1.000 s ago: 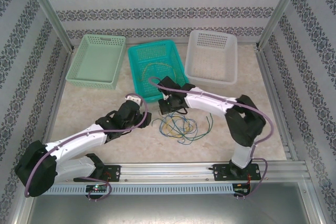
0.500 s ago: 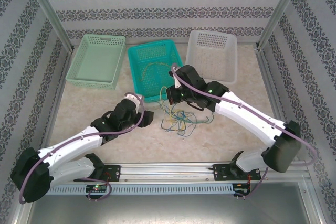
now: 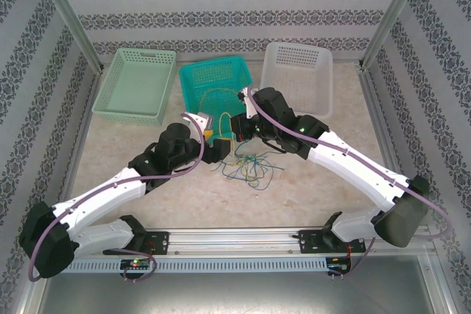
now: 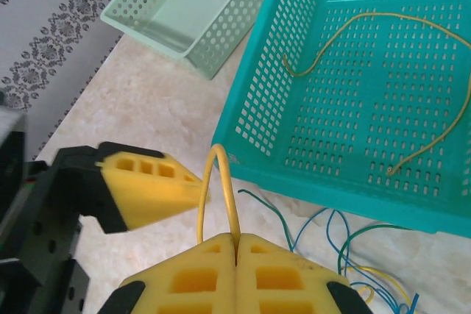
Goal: Untangle the cables
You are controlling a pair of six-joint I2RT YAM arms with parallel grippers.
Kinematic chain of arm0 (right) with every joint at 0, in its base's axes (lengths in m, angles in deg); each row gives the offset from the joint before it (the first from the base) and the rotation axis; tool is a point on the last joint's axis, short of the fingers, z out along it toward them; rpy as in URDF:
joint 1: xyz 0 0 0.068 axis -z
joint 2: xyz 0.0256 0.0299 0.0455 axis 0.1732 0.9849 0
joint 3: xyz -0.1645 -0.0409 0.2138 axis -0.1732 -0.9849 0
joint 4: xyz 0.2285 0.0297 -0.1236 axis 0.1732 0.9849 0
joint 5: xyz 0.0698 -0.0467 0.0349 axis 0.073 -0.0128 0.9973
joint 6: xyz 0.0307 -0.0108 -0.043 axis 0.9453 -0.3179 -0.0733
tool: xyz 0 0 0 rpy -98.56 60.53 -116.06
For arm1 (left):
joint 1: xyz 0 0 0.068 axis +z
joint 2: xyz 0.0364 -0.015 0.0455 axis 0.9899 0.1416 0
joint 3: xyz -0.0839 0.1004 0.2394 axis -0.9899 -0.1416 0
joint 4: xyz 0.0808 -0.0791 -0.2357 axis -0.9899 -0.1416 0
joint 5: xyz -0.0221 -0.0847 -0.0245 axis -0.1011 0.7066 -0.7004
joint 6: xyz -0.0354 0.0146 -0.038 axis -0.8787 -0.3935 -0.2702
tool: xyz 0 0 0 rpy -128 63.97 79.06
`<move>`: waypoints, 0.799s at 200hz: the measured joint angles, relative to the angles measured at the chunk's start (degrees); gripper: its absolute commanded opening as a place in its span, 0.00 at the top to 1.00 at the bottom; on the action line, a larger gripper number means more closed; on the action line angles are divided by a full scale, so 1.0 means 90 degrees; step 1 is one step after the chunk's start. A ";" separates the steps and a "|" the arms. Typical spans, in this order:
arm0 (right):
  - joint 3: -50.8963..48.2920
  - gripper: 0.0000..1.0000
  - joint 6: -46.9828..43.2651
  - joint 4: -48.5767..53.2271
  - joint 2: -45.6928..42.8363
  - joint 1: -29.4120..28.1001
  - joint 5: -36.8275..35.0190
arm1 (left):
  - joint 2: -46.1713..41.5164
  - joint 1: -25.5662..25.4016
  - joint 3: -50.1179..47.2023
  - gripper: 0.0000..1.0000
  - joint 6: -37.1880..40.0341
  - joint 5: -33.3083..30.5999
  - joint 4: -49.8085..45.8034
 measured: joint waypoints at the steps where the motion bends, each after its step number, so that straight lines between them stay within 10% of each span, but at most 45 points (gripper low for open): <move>1: -0.0015 1.00 0.0000 -0.0019 -0.0007 0.0000 0.0002 | 0.0027 0.0000 0.0002 0.26 0.0002 0.0017 0.0010; 54: -0.0461 1.00 0.0124 -0.0357 -0.0369 0.0041 0.0211 | 0.0539 0.0000 0.0007 0.38 -0.0024 0.0109 0.0078; 88: -0.0906 1.00 0.0296 -0.0634 -0.0692 0.0168 0.0386 | 0.0537 0.0000 0.0010 0.87 -0.0068 0.0180 0.0211; 112: -0.1163 0.82 0.0398 -0.0690 -0.0770 0.0223 0.0321 | 0.0566 0.0000 0.0114 1.00 -0.0024 0.0248 0.0192; 128: -0.1353 0.41 0.0471 -0.0512 -0.0787 0.0238 0.0019 | 0.0595 0.0000 0.0282 1.00 -0.0017 0.0163 0.0073; 160: -0.2120 0.30 0.0537 -0.0177 -0.0794 0.0233 -0.0527 | 0.0597 0.0000 0.0520 1.00 0.0032 -0.0138 -0.0194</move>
